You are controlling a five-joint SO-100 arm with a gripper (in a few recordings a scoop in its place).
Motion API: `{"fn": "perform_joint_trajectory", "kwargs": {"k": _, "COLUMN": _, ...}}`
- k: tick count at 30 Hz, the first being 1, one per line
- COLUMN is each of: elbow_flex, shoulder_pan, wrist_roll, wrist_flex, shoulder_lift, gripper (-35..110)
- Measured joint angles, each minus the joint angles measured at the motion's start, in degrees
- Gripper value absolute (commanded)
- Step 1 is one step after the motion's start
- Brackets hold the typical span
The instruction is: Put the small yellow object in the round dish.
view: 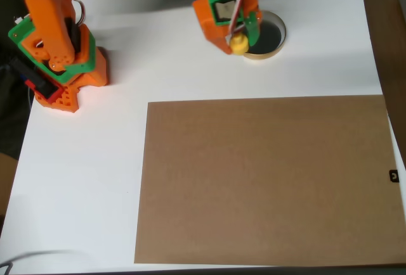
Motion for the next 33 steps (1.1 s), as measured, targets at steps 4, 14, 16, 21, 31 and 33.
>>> {"fn": "perform_joint_trajectory", "kwargs": {"k": 4, "elbow_flex": -5.01, "shoulder_pan": -1.23, "wrist_roll": 1.67, "wrist_flex": 0.0, "shoulder_lift": -2.99, "gripper": 0}}
{"fn": "perform_joint_trajectory", "kwargs": {"k": 14, "elbow_flex": -6.5, "shoulder_pan": -3.78, "wrist_roll": 6.94, "wrist_flex": -2.81, "shoulder_lift": -6.5, "gripper": 0}}
{"fn": "perform_joint_trajectory", "kwargs": {"k": 16, "elbow_flex": -7.12, "shoulder_pan": -4.31, "wrist_roll": 7.38, "wrist_flex": -3.52, "shoulder_lift": -7.12, "gripper": 0}}
{"fn": "perform_joint_trajectory", "kwargs": {"k": 21, "elbow_flex": -8.09, "shoulder_pan": -4.48, "wrist_roll": 7.38, "wrist_flex": -3.96, "shoulder_lift": -9.23, "gripper": 0}}
{"fn": "perform_joint_trajectory", "kwargs": {"k": 31, "elbow_flex": -9.23, "shoulder_pan": -7.73, "wrist_roll": 8.7, "wrist_flex": -4.92, "shoulder_lift": -11.69, "gripper": 1}}
{"fn": "perform_joint_trajectory", "kwargs": {"k": 33, "elbow_flex": -9.76, "shoulder_pan": -7.82, "wrist_roll": 8.7, "wrist_flex": -4.92, "shoulder_lift": -12.57, "gripper": 6}}
